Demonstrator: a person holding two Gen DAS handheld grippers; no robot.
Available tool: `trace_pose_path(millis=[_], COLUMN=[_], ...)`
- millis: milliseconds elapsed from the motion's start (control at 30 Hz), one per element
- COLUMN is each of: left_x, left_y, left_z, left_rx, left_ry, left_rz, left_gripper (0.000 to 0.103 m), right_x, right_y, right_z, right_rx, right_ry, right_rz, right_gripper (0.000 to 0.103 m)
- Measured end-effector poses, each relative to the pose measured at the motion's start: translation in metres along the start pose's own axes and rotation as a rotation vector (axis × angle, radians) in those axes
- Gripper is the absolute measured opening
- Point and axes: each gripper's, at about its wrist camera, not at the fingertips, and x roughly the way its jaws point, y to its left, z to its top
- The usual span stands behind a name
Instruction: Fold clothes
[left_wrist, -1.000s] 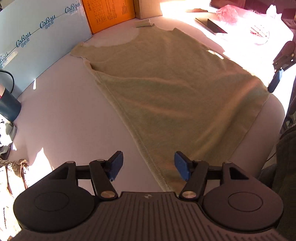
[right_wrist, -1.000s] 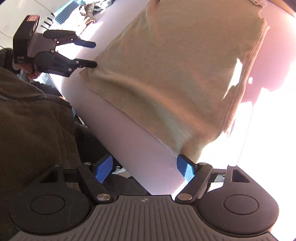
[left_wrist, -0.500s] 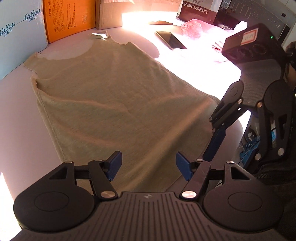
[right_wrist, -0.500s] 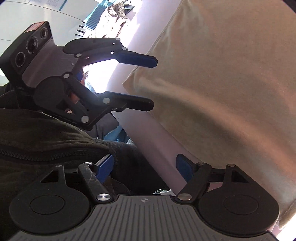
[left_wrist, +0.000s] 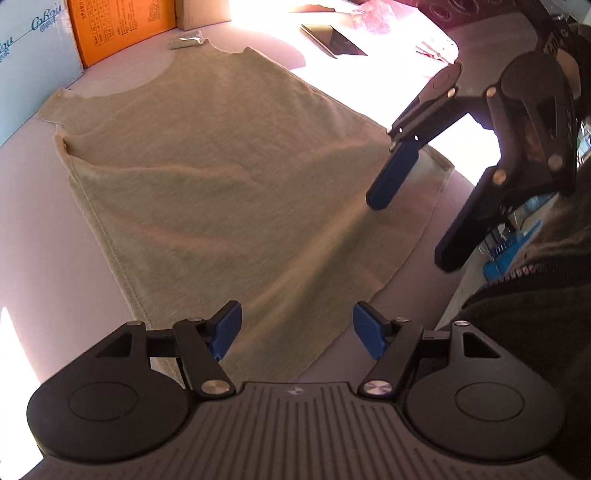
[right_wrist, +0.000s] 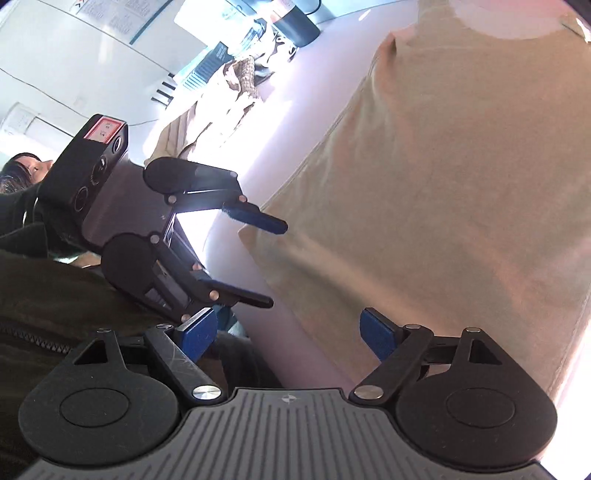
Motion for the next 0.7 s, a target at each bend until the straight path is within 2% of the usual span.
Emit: trace_pose_path(millis=[67, 133, 200, 233, 267, 300, 367, 433, 467, 533, 600, 633, 700], left_x=[0.007, 0.013, 0.021, 0.027, 0.031, 0.032, 0.028, 0.022, 0.023, 0.034, 0.031, 0.028, 0.020], left_y=[-0.002, -0.007, -0.013, -0.018, -0.023, -0.025, -0.019, -0.012, -0.012, -0.020, -0.024, -0.023, -0.017], left_z=[0.009, 0.018, 0.022, 0.024, 0.024, 0.024, 0.024, 0.026, 0.025, 0.023, 0.020, 0.020, 0.024], left_rx=[-0.032, -0.034, -0.007, 0.029, 0.071, 0.095, 0.068, 0.024, 0.034, 0.106, 0.160, 0.158, 0.134], left_ry=[-0.022, -0.033, -0.010, 0.013, 0.020, 0.015, 0.001, -0.018, 0.001, 0.087, 0.102, 0.115, 0.096], left_rz=[0.009, -0.020, -0.037, 0.002, 0.086, 0.158, 0.159, 0.090, 0.074, 0.067, 0.038, 0.010, 0.008], left_gripper=[0.066, 0.066, 0.067, 0.067, 0.067, 0.068, 0.068, 0.068, 0.069, 0.072, 0.072, 0.072, 0.071], right_x=[0.021, 0.027, 0.022, 0.017, 0.011, 0.004, -0.012, -0.028, -0.036, -0.044, -0.054, -0.058, -0.065], right_y=[-0.005, -0.002, 0.000, -0.001, -0.002, -0.002, -0.003, -0.006, -0.007, -0.008, -0.010, -0.011, -0.016], right_z=[-0.003, -0.009, -0.011, -0.010, -0.010, -0.009, -0.005, -0.002, -0.001, 0.003, 0.008, 0.010, 0.013], right_rx=[0.012, -0.001, 0.011, 0.028, 0.030, 0.018, 0.007, 0.020, 0.029, 0.017, -0.008, -0.019, -0.041], right_ry=[0.094, 0.152, 0.201, 0.201, 0.190, 0.171, 0.131, 0.088, 0.073, 0.058, 0.061, 0.065, 0.075], right_rz=[0.000, 0.032, 0.060, 0.074, 0.073, 0.050, -0.010, -0.072, -0.105, -0.206, -0.320, -0.365, -0.464], right_gripper=[0.085, 0.096, 0.095, 0.091, 0.091, 0.091, 0.092, 0.093, 0.093, 0.094, 0.094, 0.094, 0.094])
